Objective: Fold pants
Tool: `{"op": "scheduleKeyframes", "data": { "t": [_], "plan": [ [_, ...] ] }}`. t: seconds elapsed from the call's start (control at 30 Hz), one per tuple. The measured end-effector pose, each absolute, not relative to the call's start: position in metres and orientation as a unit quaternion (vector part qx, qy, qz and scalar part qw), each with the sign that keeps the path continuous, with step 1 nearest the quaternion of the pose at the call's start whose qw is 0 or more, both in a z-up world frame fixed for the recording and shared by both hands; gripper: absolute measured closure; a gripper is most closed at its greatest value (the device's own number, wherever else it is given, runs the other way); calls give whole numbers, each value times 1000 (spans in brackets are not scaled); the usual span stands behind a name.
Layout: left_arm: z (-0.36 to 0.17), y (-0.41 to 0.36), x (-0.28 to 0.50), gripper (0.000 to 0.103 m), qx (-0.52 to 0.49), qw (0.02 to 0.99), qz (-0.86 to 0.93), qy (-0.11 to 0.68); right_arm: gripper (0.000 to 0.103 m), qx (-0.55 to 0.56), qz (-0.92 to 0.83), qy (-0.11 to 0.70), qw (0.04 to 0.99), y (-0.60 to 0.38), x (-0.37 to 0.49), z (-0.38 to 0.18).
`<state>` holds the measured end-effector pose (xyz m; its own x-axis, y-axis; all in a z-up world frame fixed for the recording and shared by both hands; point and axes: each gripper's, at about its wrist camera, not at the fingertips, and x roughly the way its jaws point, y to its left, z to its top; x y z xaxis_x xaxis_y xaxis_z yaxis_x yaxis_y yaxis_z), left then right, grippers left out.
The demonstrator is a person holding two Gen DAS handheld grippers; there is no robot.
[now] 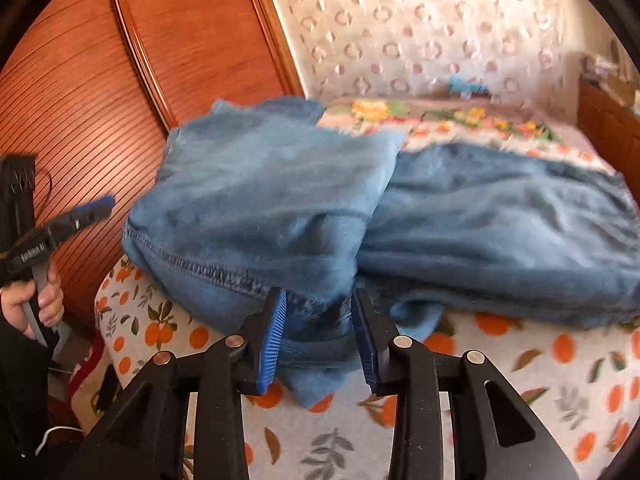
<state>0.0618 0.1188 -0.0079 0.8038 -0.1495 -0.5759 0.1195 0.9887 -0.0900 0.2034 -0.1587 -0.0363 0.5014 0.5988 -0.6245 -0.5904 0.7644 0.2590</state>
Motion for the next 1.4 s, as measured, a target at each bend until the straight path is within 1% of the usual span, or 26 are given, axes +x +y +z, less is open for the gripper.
{"op": "scheduleKeyframes", "data": {
  "t": [0.03, 0.1, 0.13, 0.33, 0.43, 0.53, 0.77, 0.83, 0.9, 0.93, 1.0, 1.13, 1.23, 1.3, 1.4],
  "plan": [
    [-4, 112, 70, 47, -19, 949, -76, 305, 83, 3, 341, 372, 863, -157, 205, -39],
    [2, 97, 88, 47, -6, 948, -90, 306, 92, -5, 334, 375, 865, -158, 201, -43],
    [6, 88, 99, 47, 1, 947, -98, 306, 94, 1, 337, 375, 864, -162, 200, -42],
    [14, 33, 174, 47, 23, 930, -156, 333, 95, 36, 345, 380, 857, -179, 197, -45],
    [8, 4, 213, 47, 45, 918, -171, 355, 95, 51, 350, 383, 854, -187, 199, -47],
    [-7, -17, 251, 47, 57, 901, -178, 391, 95, 50, 351, 380, 854, -192, 200, -45],
    [-53, -51, 304, 48, 101, 863, -161, 468, 95, 35, 343, 385, 856, -177, 206, -53],
    [-60, -57, 309, 63, 120, 858, -155, 474, 95, 41, 347, 387, 853, -178, 206, -53],
    [-64, -62, 309, 86, 131, 855, -161, 475, 95, 47, 353, 388, 850, -180, 207, -53],
    [-64, -63, 308, 89, 135, 857, -162, 470, 95, 48, 356, 388, 849, -181, 208, -52],
    [-57, -62, 303, 92, 139, 868, -157, 450, 95, 51, 359, 387, 847, -183, 208, -51],
    [-16, -44, 295, 92, 94, 906, -139, 388, 95, 70, 367, 378, 847, -192, 209, -44],
    [11, -36, 295, 92, 89, 924, -124, 350, 96, 75, 370, 362, 852, -195, 213, -33],
    [10, -36, 306, 93, 88, 924, -121, 353, 97, 73, 367, 361, 854, -195, 216, -32],
    [-7, -42, 319, 92, 100, 918, -117, 365, 98, 72, 358, 371, 854, -194, 218, -39]
  ]
}}
